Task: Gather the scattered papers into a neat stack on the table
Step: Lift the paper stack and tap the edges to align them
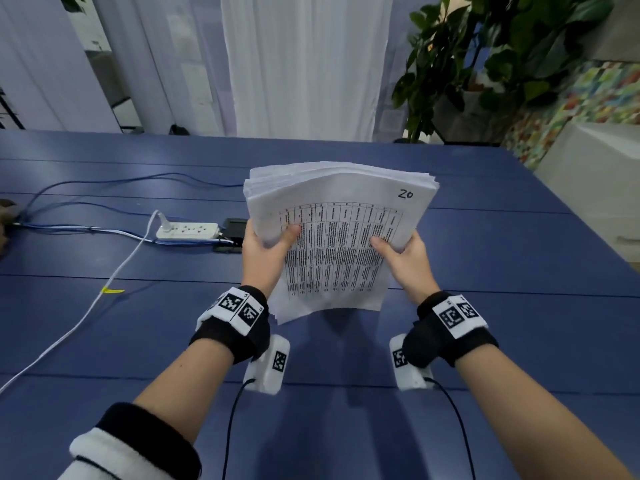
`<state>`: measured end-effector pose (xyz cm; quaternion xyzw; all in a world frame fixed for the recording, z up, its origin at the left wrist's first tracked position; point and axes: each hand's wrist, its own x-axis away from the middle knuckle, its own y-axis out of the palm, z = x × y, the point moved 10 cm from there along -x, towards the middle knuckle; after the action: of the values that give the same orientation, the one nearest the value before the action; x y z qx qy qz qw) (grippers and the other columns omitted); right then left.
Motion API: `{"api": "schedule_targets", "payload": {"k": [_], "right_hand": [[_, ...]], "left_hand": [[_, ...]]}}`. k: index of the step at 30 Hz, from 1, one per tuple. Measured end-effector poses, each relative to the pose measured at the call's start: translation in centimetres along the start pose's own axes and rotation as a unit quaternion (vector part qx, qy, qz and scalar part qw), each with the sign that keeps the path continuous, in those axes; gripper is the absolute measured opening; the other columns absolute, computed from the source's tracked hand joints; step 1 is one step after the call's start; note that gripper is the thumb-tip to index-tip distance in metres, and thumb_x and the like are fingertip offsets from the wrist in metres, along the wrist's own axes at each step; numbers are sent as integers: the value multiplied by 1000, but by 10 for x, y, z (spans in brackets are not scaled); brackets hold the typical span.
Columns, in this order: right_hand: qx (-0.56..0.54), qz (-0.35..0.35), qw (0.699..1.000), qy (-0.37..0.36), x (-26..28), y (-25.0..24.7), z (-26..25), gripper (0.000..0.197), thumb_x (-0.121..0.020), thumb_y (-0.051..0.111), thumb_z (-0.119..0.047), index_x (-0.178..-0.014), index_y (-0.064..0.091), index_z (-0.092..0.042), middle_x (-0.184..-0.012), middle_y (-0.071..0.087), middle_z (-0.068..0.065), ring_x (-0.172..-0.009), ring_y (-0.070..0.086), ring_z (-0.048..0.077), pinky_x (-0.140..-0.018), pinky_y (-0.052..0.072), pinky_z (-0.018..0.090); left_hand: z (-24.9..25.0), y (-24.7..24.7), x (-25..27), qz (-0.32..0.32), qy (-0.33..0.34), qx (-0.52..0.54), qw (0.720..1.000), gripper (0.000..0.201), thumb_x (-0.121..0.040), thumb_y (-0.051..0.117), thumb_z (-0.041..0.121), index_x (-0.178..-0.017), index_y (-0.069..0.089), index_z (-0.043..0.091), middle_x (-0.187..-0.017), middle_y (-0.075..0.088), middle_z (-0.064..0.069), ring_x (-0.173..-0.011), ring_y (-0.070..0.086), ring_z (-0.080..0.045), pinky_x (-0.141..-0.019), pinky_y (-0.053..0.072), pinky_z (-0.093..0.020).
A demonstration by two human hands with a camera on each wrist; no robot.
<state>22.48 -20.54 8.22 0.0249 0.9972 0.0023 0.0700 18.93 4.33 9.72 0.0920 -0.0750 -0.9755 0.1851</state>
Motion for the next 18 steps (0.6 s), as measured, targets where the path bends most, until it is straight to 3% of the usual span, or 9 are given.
{"api": "schedule_targets", "payload": {"k": [3, 7, 12, 15, 18], "right_hand": [[-7, 28, 1000, 6, 0, 3, -2, 27, -90, 57, -5, -116, 53, -9, -103, 63, -5, -86, 62, -5, -72, 51, 7], [-10, 52, 999, -10, 4, -9, -5, 25, -89, 58, -3, -112, 53, -11, -99, 64, -11, -81, 64, -11, -72, 51, 8], [36, 2, 999, 18, 11, -7, 10, 42, -84, 66, -13, -122, 50, -12, -112, 63, -6, -103, 61, 4, -90, 48, 20], [26, 1, 1000, 17, 11, -3, 6, 31, -87, 61, -10, -117, 52, -15, -107, 63, -7, -98, 60, 2, -90, 49, 22], [7, 9, 1000, 5, 9, -6, -1, 31, -89, 58, -6, -119, 51, -12, -108, 62, -5, -96, 60, -1, -85, 52, 15]], "left_hand": [[3, 3, 1, 7, 1, 14, 1000, 31, -89, 58, 13, -117, 55, 2, -103, 66, 1, -88, 65, 2, -80, 53, -12], [11, -2, 2, 25, 20, 13, 999, 22, -85, 63, 10, -106, 57, 9, -92, 66, 8, -75, 65, 9, -71, 52, -10], [-19, 3, 7, -26, -37, -17, 999, 40, -81, 67, 10, -118, 54, 6, -95, 64, 9, -86, 62, 1, -75, 53, -11], [-22, 5, 9, -31, -52, -11, 998, 29, -84, 64, 10, -112, 57, 10, -94, 64, 10, -87, 61, 0, -76, 52, -11], [-9, 5, 6, -32, -33, -4, 999, 25, -87, 60, 10, -112, 57, 12, -97, 65, 9, -88, 62, 2, -78, 52, -9]]}}
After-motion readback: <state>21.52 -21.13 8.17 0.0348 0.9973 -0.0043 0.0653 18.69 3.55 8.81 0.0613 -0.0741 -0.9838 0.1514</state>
